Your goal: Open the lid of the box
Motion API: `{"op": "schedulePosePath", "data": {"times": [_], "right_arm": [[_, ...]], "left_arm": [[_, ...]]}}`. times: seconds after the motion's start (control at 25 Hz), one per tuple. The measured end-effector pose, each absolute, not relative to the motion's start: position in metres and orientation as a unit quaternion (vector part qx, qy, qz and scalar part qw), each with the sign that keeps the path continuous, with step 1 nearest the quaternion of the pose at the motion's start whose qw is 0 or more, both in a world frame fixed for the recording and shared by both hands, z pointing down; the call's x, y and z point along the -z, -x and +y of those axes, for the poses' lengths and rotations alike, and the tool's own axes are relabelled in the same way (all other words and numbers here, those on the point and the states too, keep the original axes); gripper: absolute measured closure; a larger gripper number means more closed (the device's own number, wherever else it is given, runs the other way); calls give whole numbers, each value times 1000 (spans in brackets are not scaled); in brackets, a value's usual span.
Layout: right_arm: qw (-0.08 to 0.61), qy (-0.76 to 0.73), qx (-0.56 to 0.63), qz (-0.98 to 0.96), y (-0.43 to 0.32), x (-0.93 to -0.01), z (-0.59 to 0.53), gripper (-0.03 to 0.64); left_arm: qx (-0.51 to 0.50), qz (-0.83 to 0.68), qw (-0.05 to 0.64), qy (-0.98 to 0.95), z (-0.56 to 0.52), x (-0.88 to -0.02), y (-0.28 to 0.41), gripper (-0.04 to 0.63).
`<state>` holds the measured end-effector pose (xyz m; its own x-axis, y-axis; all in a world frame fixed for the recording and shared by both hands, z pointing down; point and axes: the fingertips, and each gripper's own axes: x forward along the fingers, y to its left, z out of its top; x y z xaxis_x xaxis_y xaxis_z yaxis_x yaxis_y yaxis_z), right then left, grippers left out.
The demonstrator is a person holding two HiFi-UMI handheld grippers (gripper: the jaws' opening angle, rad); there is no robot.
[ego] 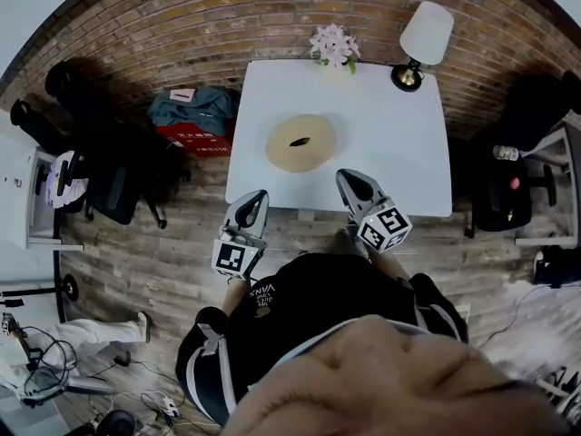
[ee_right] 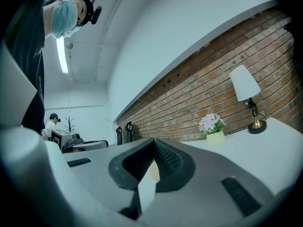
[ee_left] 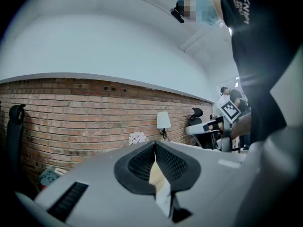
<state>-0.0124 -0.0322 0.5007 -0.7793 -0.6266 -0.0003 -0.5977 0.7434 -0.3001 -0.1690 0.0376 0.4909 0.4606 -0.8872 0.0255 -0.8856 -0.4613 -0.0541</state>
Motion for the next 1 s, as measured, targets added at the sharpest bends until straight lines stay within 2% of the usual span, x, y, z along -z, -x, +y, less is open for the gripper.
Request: {"op": "schedulePosePath", "data": {"times": [1.0], "right_arm": [[17,305,144,941,-30,-517,-153,624]], "left_arm": [[72,500,22,862,-91,-519,106,584]]}}
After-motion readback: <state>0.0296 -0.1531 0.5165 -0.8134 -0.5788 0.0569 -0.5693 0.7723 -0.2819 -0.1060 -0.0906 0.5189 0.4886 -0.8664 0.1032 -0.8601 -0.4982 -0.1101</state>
